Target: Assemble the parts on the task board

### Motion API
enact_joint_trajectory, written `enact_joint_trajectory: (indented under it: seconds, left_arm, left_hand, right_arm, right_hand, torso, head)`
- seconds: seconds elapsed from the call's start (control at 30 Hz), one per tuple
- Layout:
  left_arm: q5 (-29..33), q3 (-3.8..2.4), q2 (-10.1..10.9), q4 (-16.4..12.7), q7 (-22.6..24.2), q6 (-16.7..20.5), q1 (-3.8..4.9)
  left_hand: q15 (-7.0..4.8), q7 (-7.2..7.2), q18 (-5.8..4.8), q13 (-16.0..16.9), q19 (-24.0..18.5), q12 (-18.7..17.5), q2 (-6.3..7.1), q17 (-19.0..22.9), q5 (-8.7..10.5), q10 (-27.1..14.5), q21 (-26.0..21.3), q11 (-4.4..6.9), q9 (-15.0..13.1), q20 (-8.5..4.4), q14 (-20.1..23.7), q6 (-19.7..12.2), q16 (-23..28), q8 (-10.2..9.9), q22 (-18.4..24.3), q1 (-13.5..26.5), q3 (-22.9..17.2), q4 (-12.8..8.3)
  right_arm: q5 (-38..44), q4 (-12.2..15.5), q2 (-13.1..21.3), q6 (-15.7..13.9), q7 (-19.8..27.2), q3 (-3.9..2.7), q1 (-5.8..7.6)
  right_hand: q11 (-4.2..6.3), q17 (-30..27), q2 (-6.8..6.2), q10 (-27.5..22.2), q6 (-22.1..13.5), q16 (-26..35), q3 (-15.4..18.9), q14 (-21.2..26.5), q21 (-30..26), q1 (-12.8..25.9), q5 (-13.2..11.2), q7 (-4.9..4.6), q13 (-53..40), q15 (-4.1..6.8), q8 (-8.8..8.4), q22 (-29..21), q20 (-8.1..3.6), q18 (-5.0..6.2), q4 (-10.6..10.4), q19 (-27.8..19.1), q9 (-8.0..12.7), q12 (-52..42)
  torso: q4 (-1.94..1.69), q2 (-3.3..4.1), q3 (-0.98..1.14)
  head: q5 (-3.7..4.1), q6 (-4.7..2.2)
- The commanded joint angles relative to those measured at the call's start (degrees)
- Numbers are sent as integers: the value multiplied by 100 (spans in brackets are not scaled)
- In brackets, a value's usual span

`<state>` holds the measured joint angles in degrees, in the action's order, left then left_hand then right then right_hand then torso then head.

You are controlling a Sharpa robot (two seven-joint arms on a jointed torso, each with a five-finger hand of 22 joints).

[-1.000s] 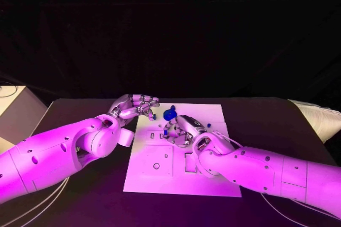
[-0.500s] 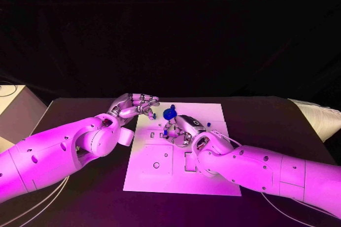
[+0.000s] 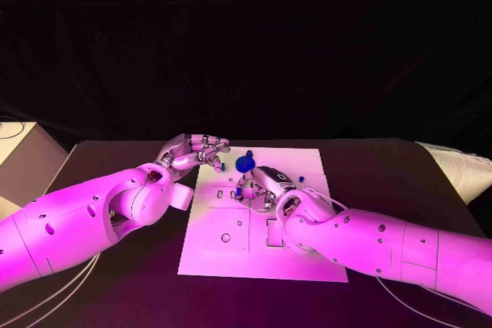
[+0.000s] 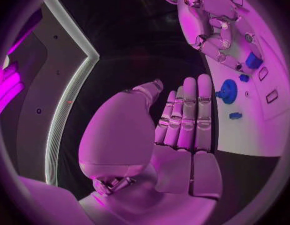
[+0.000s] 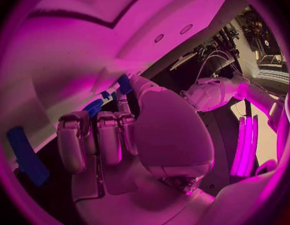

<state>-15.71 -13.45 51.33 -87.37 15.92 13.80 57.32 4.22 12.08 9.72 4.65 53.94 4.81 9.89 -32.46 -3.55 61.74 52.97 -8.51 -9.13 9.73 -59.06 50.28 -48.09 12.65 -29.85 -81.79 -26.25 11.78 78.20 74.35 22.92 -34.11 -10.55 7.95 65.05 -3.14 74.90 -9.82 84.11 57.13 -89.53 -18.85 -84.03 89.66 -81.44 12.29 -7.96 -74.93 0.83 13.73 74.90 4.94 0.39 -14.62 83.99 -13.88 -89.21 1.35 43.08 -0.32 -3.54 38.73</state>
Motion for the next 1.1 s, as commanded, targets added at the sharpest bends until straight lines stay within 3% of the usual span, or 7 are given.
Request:
enact_joint_trajectory:
  seconds: [0.03, 0.63, 1.1]
  left_arm:
    - [27, -2, -5, -17, 52, -62, 2]
    - [27, -2, -11, -8, 50, -71, 2]
    - [26, -2, -13, -2, 43, -74, 2]
  left_hand:
    - [0, 7, 85, -6, -49, -6, -20, 5, 25, -42, 21, 4, -5, -10, 37, -25, -31, -11, -5, 52, -36, -14]
    - [0, 7, 85, -6, -49, -6, -20, 5, 25, -42, 21, 4, -5, -10, 37, -25, -31, -11, -5, 52, -36, -14]
    - [0, 7, 85, -6, -49, -6, -20, 5, 25, -42, 21, 4, -5, -10, 37, -25, -31, -11, -5, 52, -36, -14]
  right_arm:
    - [85, -14, -10, 152, -79, 11, -14]
    - [131, 3, -9, 16, 3, 14, -18]
    - [138, 22, -1, -40, -5, 14, -22]
  right_hand:
    - [-22, 1357, -46, 455, -40, -8, -35, -563, 34, 24, -36, -1, -1368, -6, 12, 1510, 20, -39, 8, 601, 9, 34]
    - [-114, 1361, -260, 347, -300, -9, 8, -563, 34, 20, -148, -107, -1264, -85, -87, 1510, 88, -39, 97, 601, 70, 120]
    - [-174, 1361, -295, 232, -468, -8, 139, -563, 34, 59, -396, -166, -1155, -143, -163, 1510, 148, -39, 71, 601, 119, 212]
  torso:
    - [1, -2, 1]
    - [3, 1, 3]
    - [3, 1, 0]
  head:
    - [3, 1]
    - [8, 2]
    - [15, 10]
